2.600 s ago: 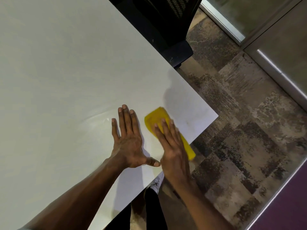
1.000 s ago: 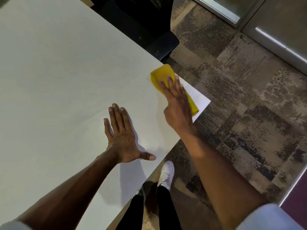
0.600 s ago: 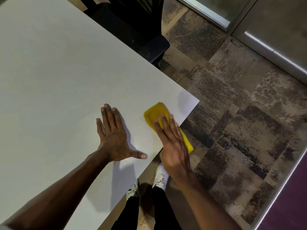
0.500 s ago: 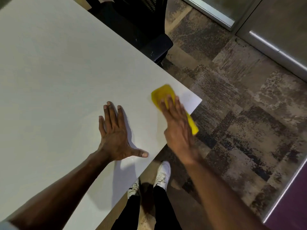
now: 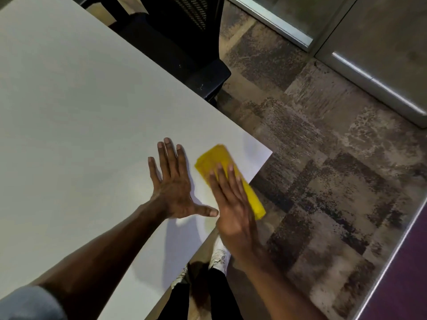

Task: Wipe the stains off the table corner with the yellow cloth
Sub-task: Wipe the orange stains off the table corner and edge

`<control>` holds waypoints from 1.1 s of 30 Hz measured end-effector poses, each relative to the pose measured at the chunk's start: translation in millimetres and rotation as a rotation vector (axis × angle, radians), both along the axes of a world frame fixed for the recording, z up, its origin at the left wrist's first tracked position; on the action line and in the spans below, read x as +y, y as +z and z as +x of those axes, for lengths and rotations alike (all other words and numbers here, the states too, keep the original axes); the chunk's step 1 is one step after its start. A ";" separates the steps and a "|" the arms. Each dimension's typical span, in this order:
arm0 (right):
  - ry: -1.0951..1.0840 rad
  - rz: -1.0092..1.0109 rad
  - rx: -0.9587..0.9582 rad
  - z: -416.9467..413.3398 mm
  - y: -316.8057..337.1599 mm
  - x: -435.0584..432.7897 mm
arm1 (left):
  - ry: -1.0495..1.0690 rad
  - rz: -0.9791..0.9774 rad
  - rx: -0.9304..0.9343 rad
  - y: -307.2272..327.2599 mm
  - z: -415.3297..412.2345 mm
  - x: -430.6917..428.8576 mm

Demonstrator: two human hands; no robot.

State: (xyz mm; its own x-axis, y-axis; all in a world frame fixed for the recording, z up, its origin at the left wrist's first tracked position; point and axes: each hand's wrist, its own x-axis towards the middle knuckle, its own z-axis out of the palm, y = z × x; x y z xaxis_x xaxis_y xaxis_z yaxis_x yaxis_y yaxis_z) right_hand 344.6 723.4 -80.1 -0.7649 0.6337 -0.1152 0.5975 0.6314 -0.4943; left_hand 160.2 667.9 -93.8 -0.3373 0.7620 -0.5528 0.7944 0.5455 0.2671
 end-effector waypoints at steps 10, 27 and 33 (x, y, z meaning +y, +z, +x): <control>-0.040 0.073 -0.112 -123.9 -7.3 100.1 | 0.032 -0.051 0.031 -3.4 -1.4 4.7; 0.062 0.009 0.012 -69.0 -7.9 52.0 | 0.015 -0.011 0.093 -7.6 0.7 0.7; -0.004 0.045 -0.020 -133.6 -12.2 121.7 | 0.038 0.055 0.049 -13.9 -0.1 -0.1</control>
